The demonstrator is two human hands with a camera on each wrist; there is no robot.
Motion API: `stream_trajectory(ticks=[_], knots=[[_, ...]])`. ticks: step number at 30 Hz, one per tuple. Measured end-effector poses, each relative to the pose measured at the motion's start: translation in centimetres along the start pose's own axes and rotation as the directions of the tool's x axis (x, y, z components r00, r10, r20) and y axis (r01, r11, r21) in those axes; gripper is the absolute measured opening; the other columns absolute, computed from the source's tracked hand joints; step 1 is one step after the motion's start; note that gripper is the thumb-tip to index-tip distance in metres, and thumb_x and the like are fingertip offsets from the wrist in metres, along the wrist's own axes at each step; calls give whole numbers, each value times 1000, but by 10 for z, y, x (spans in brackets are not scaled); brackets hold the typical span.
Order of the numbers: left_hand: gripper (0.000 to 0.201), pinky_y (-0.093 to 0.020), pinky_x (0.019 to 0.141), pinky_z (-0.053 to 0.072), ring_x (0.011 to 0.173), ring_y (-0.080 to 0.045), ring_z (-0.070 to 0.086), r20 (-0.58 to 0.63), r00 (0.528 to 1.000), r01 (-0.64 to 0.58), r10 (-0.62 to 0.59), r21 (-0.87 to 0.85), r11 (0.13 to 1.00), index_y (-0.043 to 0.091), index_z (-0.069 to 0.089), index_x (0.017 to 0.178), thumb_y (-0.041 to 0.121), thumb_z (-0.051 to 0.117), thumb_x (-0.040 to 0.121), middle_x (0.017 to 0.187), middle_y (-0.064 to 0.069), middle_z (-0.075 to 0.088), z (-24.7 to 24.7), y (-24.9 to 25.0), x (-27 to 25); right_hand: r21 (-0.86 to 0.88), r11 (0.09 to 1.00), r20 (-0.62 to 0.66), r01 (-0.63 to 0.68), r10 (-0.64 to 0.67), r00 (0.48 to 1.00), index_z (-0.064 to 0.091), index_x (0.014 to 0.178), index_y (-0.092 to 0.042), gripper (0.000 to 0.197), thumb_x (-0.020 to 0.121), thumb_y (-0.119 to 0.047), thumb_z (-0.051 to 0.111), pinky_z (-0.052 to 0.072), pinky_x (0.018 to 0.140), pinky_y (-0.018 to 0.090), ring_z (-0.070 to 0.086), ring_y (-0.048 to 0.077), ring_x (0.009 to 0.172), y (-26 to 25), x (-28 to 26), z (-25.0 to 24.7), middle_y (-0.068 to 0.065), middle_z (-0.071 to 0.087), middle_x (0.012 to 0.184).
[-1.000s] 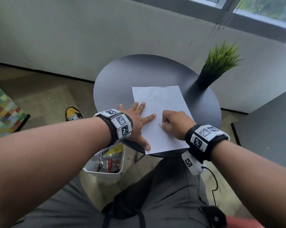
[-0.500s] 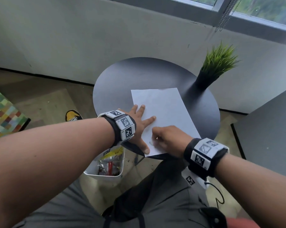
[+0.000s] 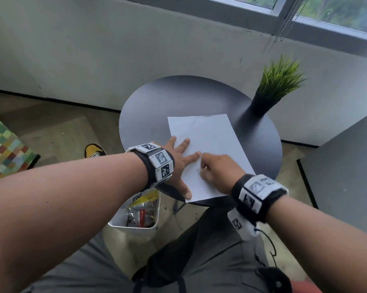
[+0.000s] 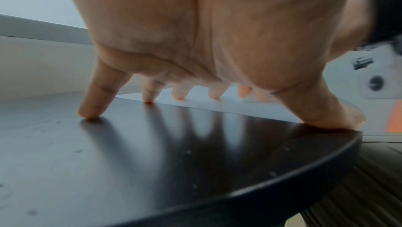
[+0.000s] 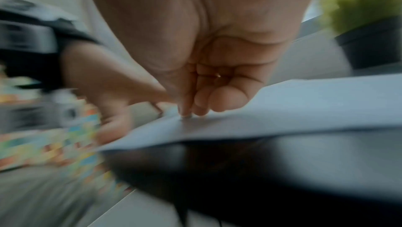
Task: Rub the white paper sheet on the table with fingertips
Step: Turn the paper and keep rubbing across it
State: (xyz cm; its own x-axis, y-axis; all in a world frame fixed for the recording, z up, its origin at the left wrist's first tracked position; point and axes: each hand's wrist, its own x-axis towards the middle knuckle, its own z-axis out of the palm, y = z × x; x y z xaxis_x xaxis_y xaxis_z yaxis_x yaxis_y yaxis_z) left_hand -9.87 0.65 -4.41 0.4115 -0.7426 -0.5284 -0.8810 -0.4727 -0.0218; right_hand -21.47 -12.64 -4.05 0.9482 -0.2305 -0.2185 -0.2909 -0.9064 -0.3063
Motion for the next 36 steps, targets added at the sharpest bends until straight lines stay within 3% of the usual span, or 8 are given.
stream_trajectory(ticks=[3, 8, 12, 17, 22, 27, 31, 36], knots=[[121, -72, 108, 18, 148, -44, -18, 11, 1000, -8, 8, -4, 1000, 55, -16, 149, 85, 64, 63, 162, -3, -27, -5, 5, -4, 10, 978, 158, 207, -206, 966, 53, 86, -23, 6, 89, -26, 57, 42, 68, 32, 54, 23, 77, -14, -22, 12, 0, 63, 84], [119, -71, 109, 21, 147, -45, -19, 31, 1000, 5, -4, -6, 1000, 58, -14, 148, 84, 65, 63, 163, -4, -26, -10, 8, -6, -22, 998, -17, -64, 64, 998, 56, 99, -21, 15, 93, -34, 54, 39, 71, 30, 57, 27, 91, 18, -6, -4, 5, 66, 99], [122, -70, 110, 20, 147, -47, -19, 32, 999, 8, -8, 10, 1000, 56, -16, 148, 85, 65, 62, 162, -6, -27, -10, 10, -7, -41, 979, 171, 200, -191, 967, 54, 94, -17, 7, 92, -22, 51, 45, 70, 36, 56, 27, 83, -14, -35, 17, 4, 64, 89], [125, -70, 111, 19, 147, -46, -18, 46, 999, 21, -21, 12, 1000, 55, -16, 148, 85, 67, 60, 163, -5, -26, -13, 11, -6, -3, 995, 47, -99, 99, 994, 50, 92, -22, 11, 92, -32, 52, 45, 73, 34, 56, 26, 87, 16, -20, -5, 4, 63, 92], [127, -70, 111, 16, 147, -46, -19, 51, 998, 35, -36, 18, 999, 55, -17, 148, 85, 68, 59, 162, -5, -27, -15, 11, -3, -26, 997, 166, 78, -73, 983, 47, 93, -20, 13, 93, -32, 50, 47, 71, 38, 54, 30, 81, -15, -41, 18, 9, 62, 90], [131, -76, 108, 9, 148, -44, -16, 24, 999, 34, -35, 34, 999, 56, -16, 148, 89, 66, 51, 163, -7, -23, -12, 9, 1, 19, 977, 31, -212, 212, 977, 50, 97, -18, 16, 93, -34, 51, 46, 74, 34, 57, 28, 89, 15, -19, -7, 6, 62, 97], [133, -77, 109, 5, 149, -43, -15, 0, 1000, 26, -26, 48, 998, 55, -15, 147, 93, 63, 46, 163, -9, -22, -9, 7, 4, -34, 999, 139, 32, -27, 990, 45, 96, -17, 13, 95, -30, 46, 46, 72, 38, 54, 30, 85, -17, -45, 18, 7, 59, 90], [133, -72, 110, 15, 147, -46, -16, 45, 998, 38, -39, 12, 999, 55, -17, 148, 86, 70, 53, 162, -7, -26, -12, 11, 2, 34, 967, 43, -254, 252, 967, 48, 91, -21, 12, 92, -33, 52, 50, 77, 38, 57, 29, 86, 24, -30, -6, 6, 62, 93]])
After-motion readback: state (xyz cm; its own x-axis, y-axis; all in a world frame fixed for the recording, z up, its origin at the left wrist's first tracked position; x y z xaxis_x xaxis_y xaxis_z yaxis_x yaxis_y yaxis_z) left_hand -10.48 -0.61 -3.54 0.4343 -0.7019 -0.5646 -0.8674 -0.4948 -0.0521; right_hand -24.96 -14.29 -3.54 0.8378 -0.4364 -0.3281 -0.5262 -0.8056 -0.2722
